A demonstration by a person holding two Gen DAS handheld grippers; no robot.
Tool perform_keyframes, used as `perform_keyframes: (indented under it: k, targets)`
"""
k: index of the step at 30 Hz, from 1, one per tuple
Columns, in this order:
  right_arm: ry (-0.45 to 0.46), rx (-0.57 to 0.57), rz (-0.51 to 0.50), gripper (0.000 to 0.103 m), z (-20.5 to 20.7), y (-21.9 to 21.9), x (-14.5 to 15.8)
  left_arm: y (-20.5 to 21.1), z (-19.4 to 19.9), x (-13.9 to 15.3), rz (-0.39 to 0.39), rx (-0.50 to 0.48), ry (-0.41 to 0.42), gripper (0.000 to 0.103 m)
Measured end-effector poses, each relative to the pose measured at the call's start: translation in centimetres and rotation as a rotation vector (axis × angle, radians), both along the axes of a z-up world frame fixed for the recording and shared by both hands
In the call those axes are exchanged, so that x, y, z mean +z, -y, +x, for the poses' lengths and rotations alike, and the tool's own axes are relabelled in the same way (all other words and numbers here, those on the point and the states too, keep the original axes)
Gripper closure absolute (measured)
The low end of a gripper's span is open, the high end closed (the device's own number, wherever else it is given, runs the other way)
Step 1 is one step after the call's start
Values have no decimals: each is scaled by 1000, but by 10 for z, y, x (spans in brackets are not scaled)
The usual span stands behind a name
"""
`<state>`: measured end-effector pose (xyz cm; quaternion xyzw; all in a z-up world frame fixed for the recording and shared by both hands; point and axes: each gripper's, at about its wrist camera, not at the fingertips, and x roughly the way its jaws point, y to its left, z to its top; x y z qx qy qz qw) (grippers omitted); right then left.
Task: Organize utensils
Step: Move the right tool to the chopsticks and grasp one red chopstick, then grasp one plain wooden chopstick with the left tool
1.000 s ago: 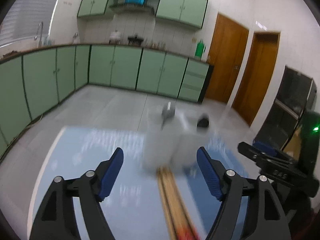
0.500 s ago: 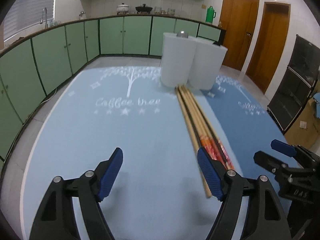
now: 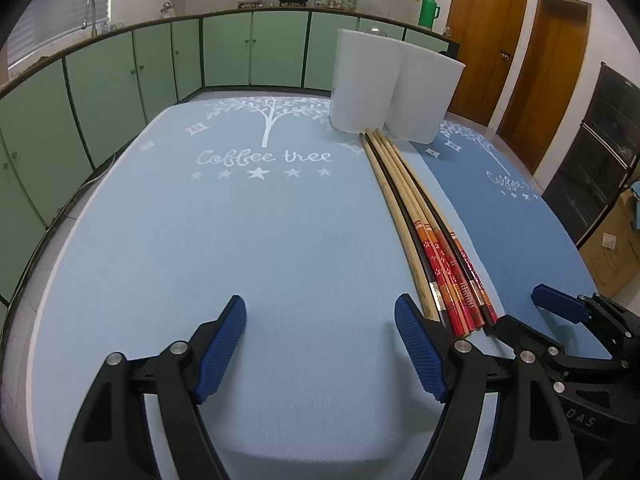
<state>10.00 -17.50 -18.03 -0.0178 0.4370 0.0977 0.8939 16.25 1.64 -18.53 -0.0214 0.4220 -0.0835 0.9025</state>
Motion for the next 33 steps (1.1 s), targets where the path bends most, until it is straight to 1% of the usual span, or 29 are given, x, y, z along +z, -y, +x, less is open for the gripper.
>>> perform_keyframes:
  k: [2, 4, 8, 10, 11, 12, 13, 15, 16, 17, 18, 23, 26, 30, 33]
  targets:
    - [7, -21, -26, 42, 0, 2, 0, 0, 0, -1, 0, 1, -2, 27]
    - [9, -38, -32, 42, 1, 7, 1, -1, -1, 0, 0, 3, -2, 27]
    - [16, -15, 7, 43, -3, 9, 3, -2, -3, 0, 4, 3, -2, 26]
    - [13, 6, 34, 48, -4, 5, 4, -2, -4, 0, 4, 3, -2, 26]
    - [9, 14, 38, 53, -3, 2, 3, -3, -5, 0, 5, 5, -4, 26]
    - [4, 26, 38, 62, -2, -1, 2, -3, -5, 0, 6, 5, -5, 26]
    - [-1, 32, 37, 66, -1, -4, 0, -3, -6, 0, 7, 5, -6, 26]
    - [-6, 32, 34, 79, 0, -7, -2, -4, -7, 0, 10, 5, -7, 26]
    - [-5, 32, 37, 83, 1, -8, -2, -4, -7, 0, 12, 4, -8, 25]
    - [-9, 35, 42, 94, 3, -8, -2, -3, -8, 0, 14, 3, -10, 25]
    - [-14, 36, 48, 98, 4, -8, -3, -3, -8, 0, 16, 2, -11, 25]
    - [-3, 18, 50, 98, 0, -2, -2, 2, -9, -1, 26, -15, -15, 24]
    - [-3, -13, 47, 98, 1, 8, -3, 7, -13, 1, 7, -42, -21, 24]
    - [-1, -33, 49, 98, 1, 18, -3, 18, -18, 2, 3, -78, -24, 23]
    - [-3, -37, 54, 98, 0, 21, -4, 26, -19, -2, 40, -90, -27, 22]
